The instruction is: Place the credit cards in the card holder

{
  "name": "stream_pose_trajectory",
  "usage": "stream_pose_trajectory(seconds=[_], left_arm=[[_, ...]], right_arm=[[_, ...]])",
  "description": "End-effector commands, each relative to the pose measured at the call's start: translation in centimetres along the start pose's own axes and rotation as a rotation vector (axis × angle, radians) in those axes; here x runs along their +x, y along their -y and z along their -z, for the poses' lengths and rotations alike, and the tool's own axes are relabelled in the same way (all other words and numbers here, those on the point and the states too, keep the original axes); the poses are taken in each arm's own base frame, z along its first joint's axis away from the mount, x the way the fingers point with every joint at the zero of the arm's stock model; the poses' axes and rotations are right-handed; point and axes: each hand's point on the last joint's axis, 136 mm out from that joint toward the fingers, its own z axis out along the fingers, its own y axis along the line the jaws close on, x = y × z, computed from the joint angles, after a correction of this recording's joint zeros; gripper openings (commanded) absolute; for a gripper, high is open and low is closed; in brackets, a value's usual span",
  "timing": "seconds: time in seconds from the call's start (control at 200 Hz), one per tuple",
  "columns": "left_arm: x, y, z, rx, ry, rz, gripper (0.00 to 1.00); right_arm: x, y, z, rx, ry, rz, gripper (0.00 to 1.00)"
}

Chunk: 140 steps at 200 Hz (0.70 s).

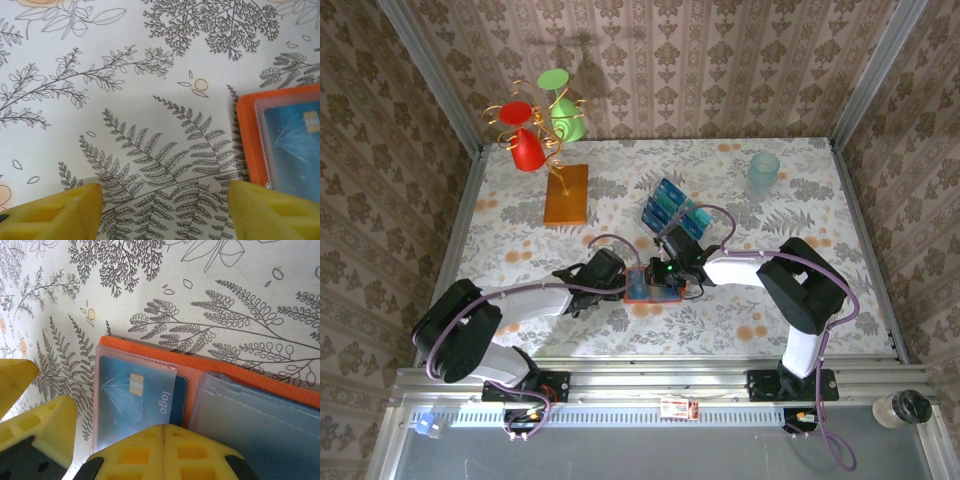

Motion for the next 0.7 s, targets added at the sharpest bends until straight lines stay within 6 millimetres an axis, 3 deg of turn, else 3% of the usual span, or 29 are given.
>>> stream_pose_trajectory(seconds=[0.0,0.375,0.695], left_arm=[[-0.4,0.5,0.2,0.019,-0.009,0.018,0.68],[0.4,0.3,-1.1,0.001,-0.038,0.002,0.68],[0.5,0.2,-1.4,-0.003,-0.043,-0.005,0.68]], right_arm=[[0.0,-0.7,0.9,-0.013,0.009,0.005,0.02],[0.2,-0.9,2.5,-0.017,0.031,0.015,0.03],[1.3,0.2,1.4,0.003,0.000,0.003,0.02]])
